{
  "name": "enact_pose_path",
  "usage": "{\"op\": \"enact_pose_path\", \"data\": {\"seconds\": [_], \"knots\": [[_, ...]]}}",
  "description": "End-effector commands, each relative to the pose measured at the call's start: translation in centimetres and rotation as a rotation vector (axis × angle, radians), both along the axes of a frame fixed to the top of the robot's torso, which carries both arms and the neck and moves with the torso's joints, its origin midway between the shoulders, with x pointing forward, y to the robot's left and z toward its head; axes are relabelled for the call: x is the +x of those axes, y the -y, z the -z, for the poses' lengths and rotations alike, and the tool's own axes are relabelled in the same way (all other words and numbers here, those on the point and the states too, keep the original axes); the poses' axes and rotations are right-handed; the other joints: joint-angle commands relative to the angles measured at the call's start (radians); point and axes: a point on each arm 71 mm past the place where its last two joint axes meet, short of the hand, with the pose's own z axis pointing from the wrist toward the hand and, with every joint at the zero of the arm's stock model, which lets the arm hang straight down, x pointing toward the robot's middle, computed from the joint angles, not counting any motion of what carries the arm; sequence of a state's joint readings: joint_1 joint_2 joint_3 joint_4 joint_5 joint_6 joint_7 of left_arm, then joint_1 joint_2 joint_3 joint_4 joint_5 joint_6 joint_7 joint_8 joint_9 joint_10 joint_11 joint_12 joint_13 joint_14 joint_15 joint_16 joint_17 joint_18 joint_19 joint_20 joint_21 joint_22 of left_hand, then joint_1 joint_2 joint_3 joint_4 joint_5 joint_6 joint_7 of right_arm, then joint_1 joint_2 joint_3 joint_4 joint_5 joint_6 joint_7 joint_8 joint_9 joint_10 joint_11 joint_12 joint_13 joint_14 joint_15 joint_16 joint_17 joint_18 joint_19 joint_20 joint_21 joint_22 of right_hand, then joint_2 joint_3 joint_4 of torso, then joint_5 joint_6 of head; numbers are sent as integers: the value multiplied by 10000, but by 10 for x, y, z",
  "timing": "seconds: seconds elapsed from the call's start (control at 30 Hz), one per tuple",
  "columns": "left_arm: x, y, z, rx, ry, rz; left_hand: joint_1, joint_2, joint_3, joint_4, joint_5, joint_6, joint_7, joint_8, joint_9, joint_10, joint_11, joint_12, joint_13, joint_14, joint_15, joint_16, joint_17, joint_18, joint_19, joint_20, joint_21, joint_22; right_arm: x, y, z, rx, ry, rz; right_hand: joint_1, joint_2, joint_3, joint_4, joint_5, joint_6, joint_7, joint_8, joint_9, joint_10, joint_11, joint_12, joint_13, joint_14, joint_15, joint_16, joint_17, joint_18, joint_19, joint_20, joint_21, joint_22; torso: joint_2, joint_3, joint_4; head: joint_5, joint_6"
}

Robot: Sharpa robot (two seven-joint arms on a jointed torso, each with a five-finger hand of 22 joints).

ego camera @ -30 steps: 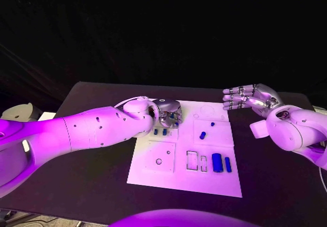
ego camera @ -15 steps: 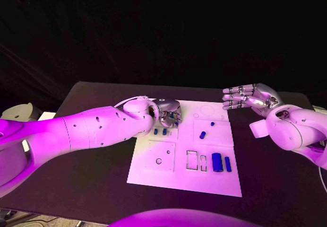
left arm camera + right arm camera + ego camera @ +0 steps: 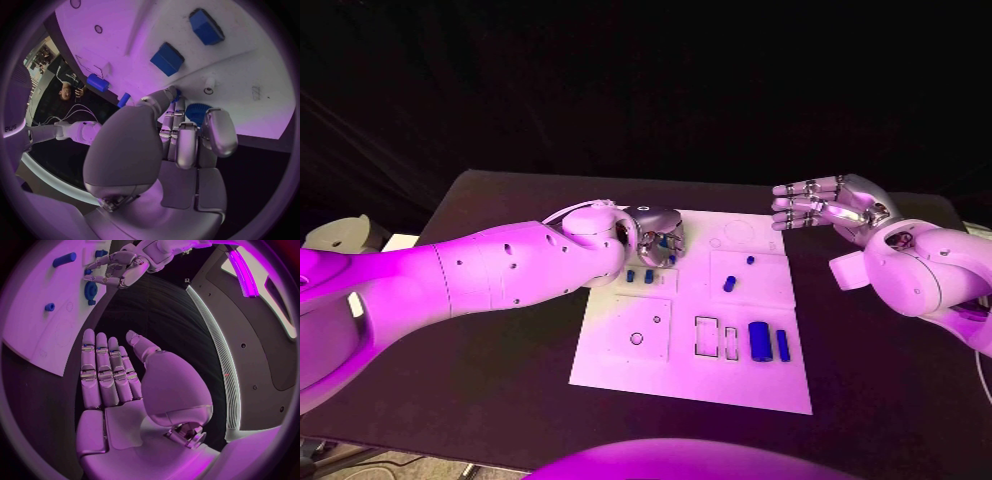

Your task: Assemble the parts on the task board

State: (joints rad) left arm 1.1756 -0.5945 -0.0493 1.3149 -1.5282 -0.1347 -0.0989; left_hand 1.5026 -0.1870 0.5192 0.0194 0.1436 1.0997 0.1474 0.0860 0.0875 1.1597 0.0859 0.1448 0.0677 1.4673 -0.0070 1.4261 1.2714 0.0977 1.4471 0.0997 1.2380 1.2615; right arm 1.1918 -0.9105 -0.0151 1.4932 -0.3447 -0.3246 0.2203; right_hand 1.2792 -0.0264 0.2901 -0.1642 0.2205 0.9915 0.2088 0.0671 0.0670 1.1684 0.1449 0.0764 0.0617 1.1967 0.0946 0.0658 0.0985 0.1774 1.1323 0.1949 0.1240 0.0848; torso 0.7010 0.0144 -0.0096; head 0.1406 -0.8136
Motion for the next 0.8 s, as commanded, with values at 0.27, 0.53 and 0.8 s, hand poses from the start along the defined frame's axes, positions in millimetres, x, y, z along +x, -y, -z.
{"op": "enact_pose_path", "data": {"seconds": [0.27, 0.53, 0.8], "knots": [[-2, 0, 6, 185, -126, -50, -127, 64, 380, -190, -28, 293, 35, -46, -28, 452, -50, -21, 69, 373, 40, 79, -36, -213, 145, -28, 284, 268, -1, -3, 0, 61, 36, -220, -101, -5, 65, 12, 52, -3, 37, -35, -6, -39, -6, -18, -6, -2, 21, -15, -22, 60, 56, 5, -67, -26, -5, 7, 0, 16, 16], [-3, 0, -1, -316, 289, -62, -247, 82, 427, -240, -40, 456, 3, -20, -22, 667, -100, -49, 100, 381, 2, 79, -67, -228, 174, -57, 371, 357, -1, -3, 0, 67, 47, -228, -112, 0, 67, 21, 53, -1, 37, -34, -5, -37, -5, -17, -5, 0, 22, -14, -26, 59, 59, 6, -71, -29, -9, 4, 1, 24, 50], [-7, -6, -10, -792, 503, -148, -294, 66, 426, -252, -45, 483, 0, -24, -26, 698, -104, -75, 103, 380, -5, 73, -89, -231, 179, -64, 385, 372, -1, -3, 0, 68, 53, -229, -112, 0, 67, 21, 53, -1, 37, -34, -5, -37, -5, -17, -5, 0, 22, -14, -26, 59, 59, 6, -71, -29, -12, 5, 14, 32, 86]]}}
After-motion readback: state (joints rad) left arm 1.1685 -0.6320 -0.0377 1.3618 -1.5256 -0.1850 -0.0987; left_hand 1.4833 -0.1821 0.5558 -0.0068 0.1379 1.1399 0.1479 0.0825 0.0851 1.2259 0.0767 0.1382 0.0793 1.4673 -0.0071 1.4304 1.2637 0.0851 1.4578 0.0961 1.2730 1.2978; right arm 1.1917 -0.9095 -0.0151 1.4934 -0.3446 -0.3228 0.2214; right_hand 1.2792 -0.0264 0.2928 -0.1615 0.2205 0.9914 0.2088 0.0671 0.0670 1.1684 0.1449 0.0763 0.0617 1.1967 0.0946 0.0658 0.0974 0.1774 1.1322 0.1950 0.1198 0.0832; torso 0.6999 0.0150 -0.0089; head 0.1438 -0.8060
